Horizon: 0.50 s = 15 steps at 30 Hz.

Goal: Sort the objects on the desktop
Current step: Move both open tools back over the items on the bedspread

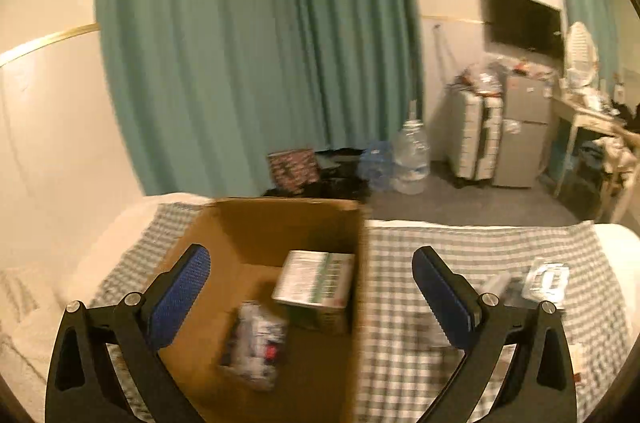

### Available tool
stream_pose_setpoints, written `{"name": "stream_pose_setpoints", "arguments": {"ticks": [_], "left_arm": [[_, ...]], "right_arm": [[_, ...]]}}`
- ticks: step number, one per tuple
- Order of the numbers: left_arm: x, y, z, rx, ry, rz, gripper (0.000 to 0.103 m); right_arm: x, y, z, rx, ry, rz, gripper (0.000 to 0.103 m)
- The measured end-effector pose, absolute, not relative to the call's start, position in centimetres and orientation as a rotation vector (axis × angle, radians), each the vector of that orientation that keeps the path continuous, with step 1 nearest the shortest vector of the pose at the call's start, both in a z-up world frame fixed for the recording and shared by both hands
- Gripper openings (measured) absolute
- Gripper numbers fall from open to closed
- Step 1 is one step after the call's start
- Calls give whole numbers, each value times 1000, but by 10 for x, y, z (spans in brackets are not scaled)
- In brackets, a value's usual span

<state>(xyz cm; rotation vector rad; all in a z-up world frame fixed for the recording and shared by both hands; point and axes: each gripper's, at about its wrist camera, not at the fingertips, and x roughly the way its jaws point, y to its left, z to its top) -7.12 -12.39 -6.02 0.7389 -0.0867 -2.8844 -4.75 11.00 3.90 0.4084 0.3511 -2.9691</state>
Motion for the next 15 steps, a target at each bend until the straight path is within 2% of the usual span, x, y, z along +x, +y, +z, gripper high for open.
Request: {"name": "stream_pose_setpoints", "arguments": {"ticks": [8,15], "left_arm": [[-69,-84,-71,809,-25,-3033,103],[-77,-42,-93,992,-4,-3145,103]], "right_arm": [[-37,179,43,477,143,-3050,103],[-43,202,27,579,179,-3054,103]]}}
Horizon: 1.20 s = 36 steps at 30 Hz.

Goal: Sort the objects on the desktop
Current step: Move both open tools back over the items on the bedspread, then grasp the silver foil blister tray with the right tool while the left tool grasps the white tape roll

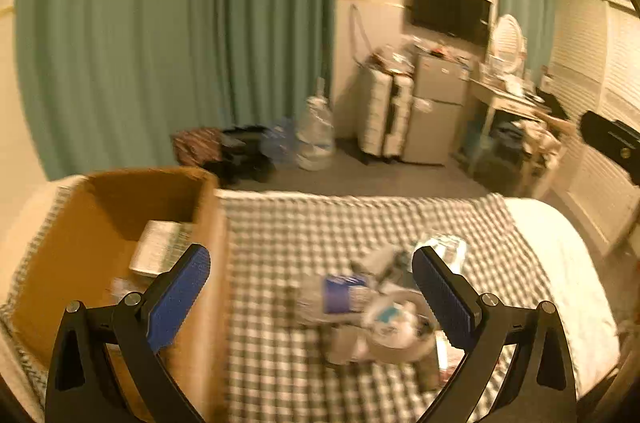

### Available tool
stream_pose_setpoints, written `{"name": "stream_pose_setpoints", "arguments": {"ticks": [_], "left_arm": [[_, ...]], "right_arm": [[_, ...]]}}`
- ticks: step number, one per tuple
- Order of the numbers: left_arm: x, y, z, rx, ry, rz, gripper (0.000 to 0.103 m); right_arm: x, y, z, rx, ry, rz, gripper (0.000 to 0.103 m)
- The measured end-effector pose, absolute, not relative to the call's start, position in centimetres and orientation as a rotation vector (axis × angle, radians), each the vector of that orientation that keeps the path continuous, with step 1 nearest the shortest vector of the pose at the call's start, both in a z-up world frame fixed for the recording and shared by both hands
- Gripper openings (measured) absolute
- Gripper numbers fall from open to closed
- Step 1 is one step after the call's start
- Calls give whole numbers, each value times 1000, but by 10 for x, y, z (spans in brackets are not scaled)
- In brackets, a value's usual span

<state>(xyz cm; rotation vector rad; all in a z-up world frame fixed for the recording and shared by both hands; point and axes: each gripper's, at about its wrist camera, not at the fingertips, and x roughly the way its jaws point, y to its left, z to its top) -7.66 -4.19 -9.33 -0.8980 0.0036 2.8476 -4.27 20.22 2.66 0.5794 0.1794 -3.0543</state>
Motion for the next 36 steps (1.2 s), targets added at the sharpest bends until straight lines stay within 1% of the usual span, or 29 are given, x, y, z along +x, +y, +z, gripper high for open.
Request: {"name": "stream_pose_setpoints", "arguments": {"ticks": [4,8,18,22,28,35,36], "left_arm": [[-79,-12,-110,-926,100,2782,103],[-80,4,-122,-929,163,2740,103],[-99,27,-164,-1109,162,2623,103],[-103,28,-181,-1152,181,2604,103],[-121,21,-195,-1216,36,2549,103],[-130,25,-209,-1253,13,2506,103],[-130,26,-211,-1256,16,2502,101]], "right_arm": [[-48,211,13,619,205,-3051,103],[-61,224,-4,684,164,-3038,103],[-111,232,-61,919,88,-2922,103],[-133,215,-94,1016,149,-2879,103],[-166,203,-129,1128,206,-2811,103],[-182,203,-158,1210,176,-2764,103],[-184,203,-164,1225,189,-2755,103]]}}
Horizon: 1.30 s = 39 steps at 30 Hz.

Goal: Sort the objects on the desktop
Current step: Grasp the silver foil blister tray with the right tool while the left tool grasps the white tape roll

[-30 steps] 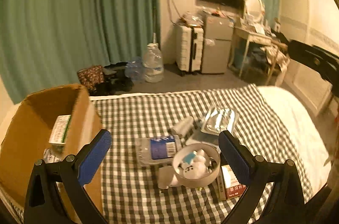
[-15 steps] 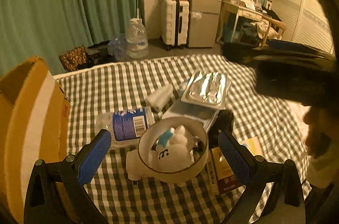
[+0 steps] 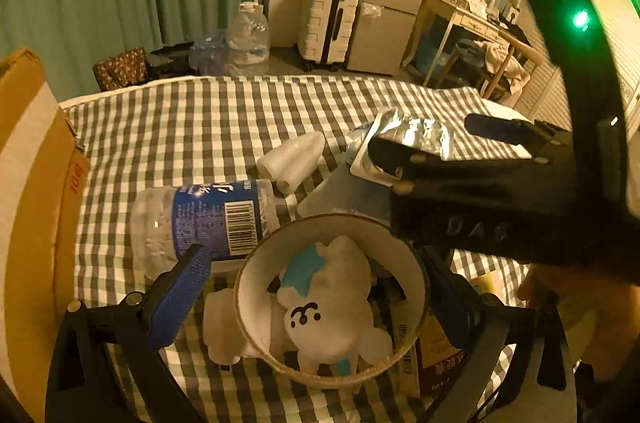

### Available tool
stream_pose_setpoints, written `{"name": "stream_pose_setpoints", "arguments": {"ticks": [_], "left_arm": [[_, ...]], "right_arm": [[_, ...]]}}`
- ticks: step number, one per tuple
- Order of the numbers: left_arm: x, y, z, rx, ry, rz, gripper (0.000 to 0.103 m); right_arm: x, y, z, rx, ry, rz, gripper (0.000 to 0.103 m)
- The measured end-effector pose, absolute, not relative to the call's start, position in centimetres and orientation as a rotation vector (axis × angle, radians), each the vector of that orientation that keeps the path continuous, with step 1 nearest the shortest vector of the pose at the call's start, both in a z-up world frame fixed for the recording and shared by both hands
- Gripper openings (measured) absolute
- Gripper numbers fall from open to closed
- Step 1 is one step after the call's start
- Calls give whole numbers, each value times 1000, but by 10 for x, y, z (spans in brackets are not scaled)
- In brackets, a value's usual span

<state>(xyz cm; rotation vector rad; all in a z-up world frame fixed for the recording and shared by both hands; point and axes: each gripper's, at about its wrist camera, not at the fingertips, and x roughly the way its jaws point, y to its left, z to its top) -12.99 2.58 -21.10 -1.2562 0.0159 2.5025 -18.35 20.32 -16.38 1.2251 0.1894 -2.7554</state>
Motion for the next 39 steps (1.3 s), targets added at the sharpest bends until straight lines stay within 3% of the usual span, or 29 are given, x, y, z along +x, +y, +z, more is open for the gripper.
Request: {"name": "stream_pose_setpoints", "arguments": {"ticks": [4,8,13,20,21,39], "left_arm": [[-127,33,-211,-1253,8,2455,83],[-122,41,-210,-1251,55,2451,83],[-119,43,-203,-1246,51,2467,83],[-123,40,-190,-1206,46,2481,83],[-123,39,-189,-1202,47,2481,83],[-119,29,-164,-1113,45,2536,83]], "right_arm": [[-187,209,-180,1278,196,-2738,103],[-185,219,-183,1293,159,-2735,97],[-178,232,-177,1286,128,-2736,48],[-170,226,-162,1223,143,-2728,20],[-168,226,-161,1214,145,-2720,9],[-146,246,-127,1094,68,-2775,7]]}}
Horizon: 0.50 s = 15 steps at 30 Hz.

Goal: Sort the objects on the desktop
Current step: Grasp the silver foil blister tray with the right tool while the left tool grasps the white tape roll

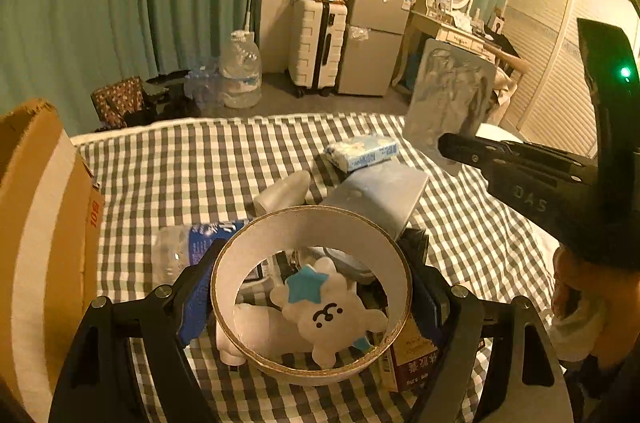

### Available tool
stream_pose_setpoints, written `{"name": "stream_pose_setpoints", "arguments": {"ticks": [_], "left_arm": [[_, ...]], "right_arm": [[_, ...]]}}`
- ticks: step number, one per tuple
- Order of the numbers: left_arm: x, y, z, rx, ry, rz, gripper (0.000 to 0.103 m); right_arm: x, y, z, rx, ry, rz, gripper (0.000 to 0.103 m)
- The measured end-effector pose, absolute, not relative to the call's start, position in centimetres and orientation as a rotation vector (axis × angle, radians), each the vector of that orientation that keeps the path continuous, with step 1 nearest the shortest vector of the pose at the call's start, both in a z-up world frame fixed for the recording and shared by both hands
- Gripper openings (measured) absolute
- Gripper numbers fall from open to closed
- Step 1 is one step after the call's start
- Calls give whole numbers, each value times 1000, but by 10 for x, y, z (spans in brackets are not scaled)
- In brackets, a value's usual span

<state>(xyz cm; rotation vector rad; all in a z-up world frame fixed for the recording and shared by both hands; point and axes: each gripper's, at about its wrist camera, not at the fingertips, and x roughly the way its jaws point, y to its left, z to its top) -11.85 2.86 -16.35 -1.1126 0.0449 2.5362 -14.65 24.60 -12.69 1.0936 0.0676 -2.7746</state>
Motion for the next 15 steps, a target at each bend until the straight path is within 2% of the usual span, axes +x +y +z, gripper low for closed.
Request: {"name": "stream_pose_setpoints", "arguments": {"ticks": [15], "left_arm": [[-92,22,-102,-867,92,2687,83]], "right_arm": [[-94,262,-81,972,16,-2895,7]]}}
